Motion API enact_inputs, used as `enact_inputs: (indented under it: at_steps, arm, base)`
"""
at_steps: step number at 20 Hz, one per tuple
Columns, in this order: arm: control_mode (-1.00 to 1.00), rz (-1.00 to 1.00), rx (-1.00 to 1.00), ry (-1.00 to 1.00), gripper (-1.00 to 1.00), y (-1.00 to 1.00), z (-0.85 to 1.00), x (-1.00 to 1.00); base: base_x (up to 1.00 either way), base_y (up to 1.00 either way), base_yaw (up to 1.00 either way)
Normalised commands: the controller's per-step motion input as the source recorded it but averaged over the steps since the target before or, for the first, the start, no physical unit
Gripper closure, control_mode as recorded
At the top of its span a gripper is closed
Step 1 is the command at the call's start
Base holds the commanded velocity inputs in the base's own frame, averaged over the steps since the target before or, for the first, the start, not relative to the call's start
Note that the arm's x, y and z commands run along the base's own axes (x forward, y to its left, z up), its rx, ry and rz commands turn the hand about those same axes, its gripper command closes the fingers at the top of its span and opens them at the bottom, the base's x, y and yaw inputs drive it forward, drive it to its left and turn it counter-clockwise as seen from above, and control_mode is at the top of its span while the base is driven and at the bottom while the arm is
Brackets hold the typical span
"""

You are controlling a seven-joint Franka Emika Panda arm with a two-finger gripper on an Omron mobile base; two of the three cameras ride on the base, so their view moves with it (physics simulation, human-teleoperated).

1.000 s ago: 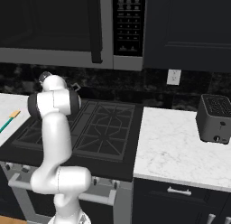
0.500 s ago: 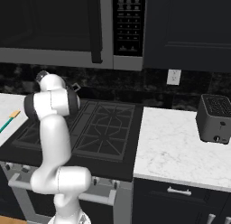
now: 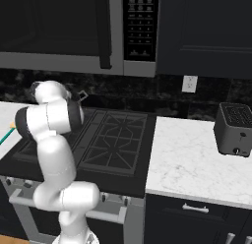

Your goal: Put the squash and lemon wedge in the pot. Retrieve the spatula and lightly stir the vegetables in the pot.

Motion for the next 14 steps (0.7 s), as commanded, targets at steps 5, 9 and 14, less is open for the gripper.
enact_inputs:
  at_steps: [5, 9, 14]
  arm:
    - [-1.00, 0.00, 0.02, -0.21, -1.00, 0.04, 0.55, -0.91]
    - [-1.00, 0.00, 0.11, -0.02, -1.00, 0.00, 0.52, -1.00]
    - [-1.00, 0.00, 0.16, 0.00, -1.00, 0.08, 0.82, -1.00]
  base:
    - [0.00, 0.00, 0.00]
    - [0.00, 0.00, 0.00]
    - [0.00, 0.00, 0.00]
